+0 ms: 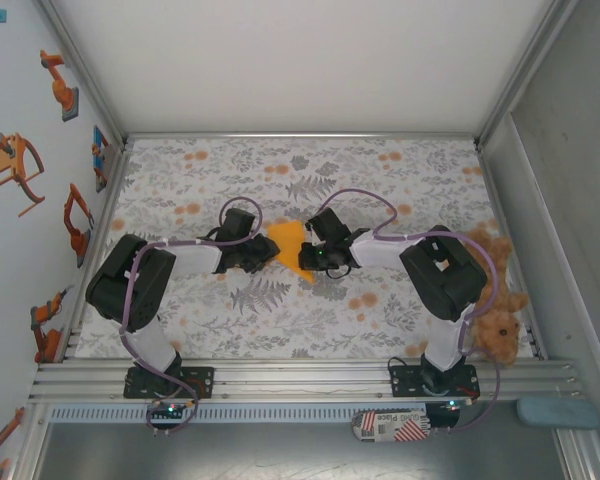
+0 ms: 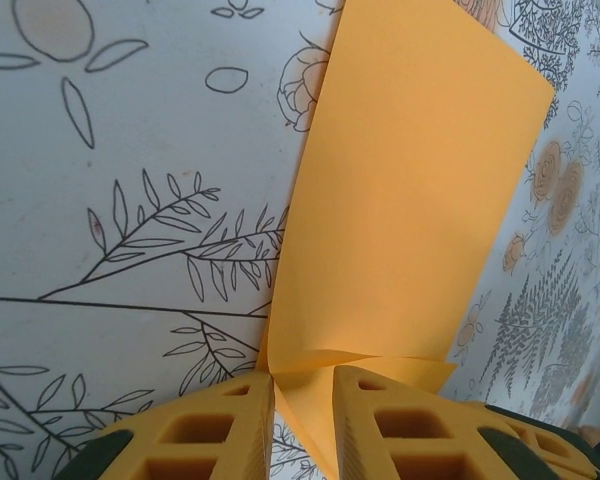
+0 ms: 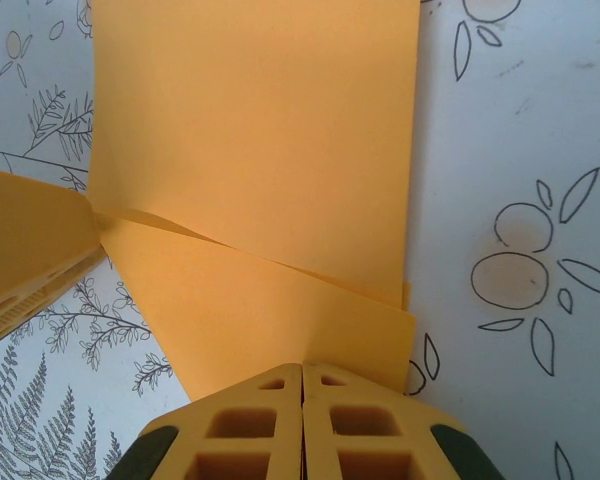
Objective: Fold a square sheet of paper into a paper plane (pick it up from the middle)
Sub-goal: Fourth fold the wing at the center of the table.
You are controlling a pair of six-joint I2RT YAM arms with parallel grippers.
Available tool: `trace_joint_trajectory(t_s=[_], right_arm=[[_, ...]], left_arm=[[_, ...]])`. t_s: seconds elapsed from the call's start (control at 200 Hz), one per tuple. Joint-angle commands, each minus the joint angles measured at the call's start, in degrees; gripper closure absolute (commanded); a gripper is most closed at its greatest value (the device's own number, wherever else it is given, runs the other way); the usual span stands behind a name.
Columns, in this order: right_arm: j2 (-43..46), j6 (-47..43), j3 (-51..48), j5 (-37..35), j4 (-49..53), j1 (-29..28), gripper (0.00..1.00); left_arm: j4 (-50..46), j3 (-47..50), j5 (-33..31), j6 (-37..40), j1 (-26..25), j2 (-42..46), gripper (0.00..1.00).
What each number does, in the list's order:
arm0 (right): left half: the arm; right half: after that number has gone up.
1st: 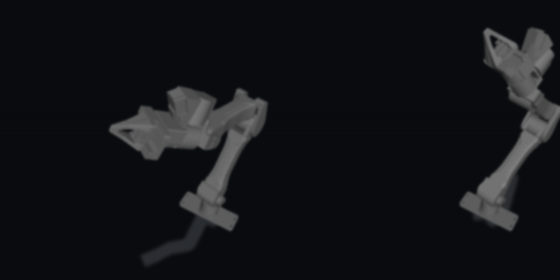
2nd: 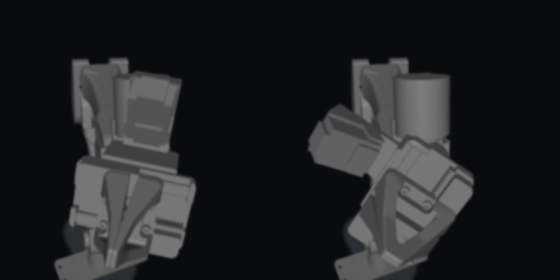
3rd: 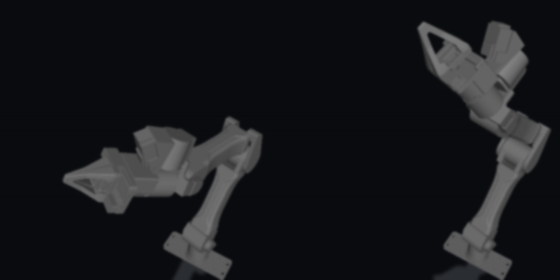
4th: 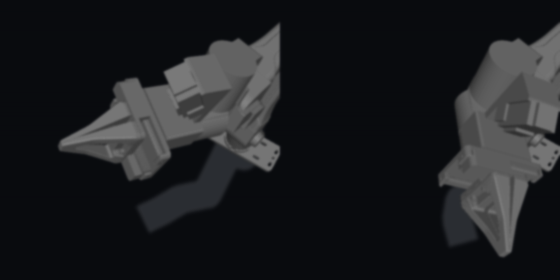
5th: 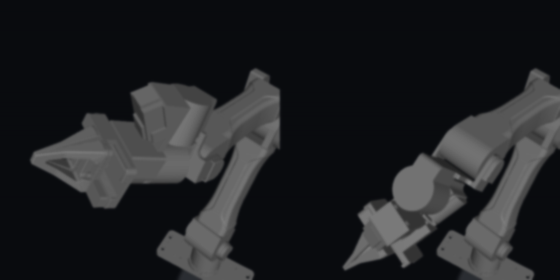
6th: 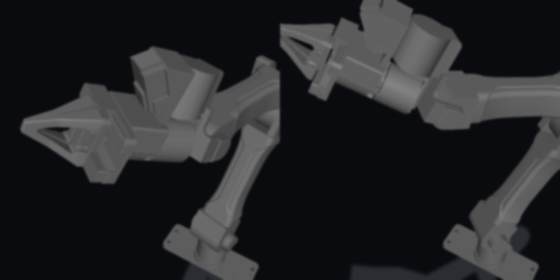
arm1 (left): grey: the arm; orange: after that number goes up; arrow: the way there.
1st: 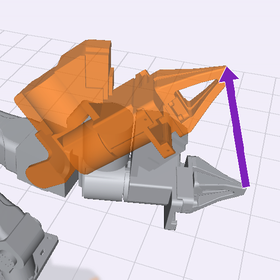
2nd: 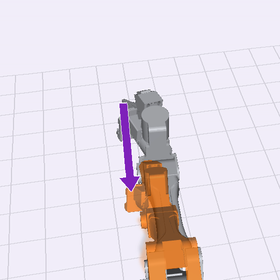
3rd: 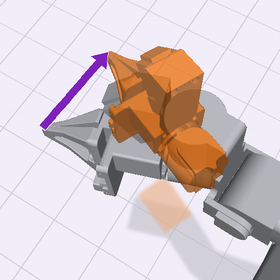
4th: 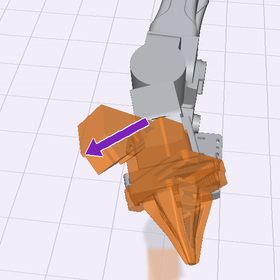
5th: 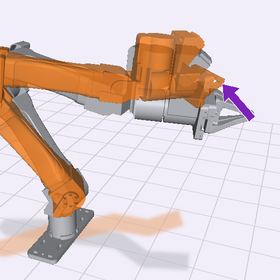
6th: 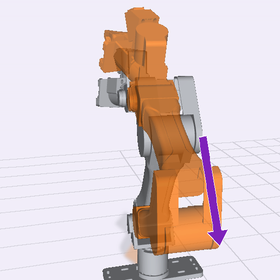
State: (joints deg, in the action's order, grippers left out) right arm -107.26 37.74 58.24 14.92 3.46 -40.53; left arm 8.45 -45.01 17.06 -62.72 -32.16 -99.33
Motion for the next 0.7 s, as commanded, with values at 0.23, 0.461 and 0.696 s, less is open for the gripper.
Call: trace_joint_trajectory(t_s=[0.23, 0.461, 0.696], right_arm=[[-1.94, 0.85, -0.94, -0.33, 1.56, 0.19, 0.93], [-1.75, 0.75, -1.07, -0.42, 1.55, 0.28, 0.93], [-1.50, 0.17, -1.11, -0.28, 1.37, 0.59, 0.93]], left_arm=[[7.00, -0.03, 4.95, -0.65, 1.03, 0.27, 0.78], [7.98, 0.24, 6.37, -0.55, 1.17, -1.40, 0.77], [9.99, -0.44, 7.39, -1.40, 1.47, -3.15, 0.79]])
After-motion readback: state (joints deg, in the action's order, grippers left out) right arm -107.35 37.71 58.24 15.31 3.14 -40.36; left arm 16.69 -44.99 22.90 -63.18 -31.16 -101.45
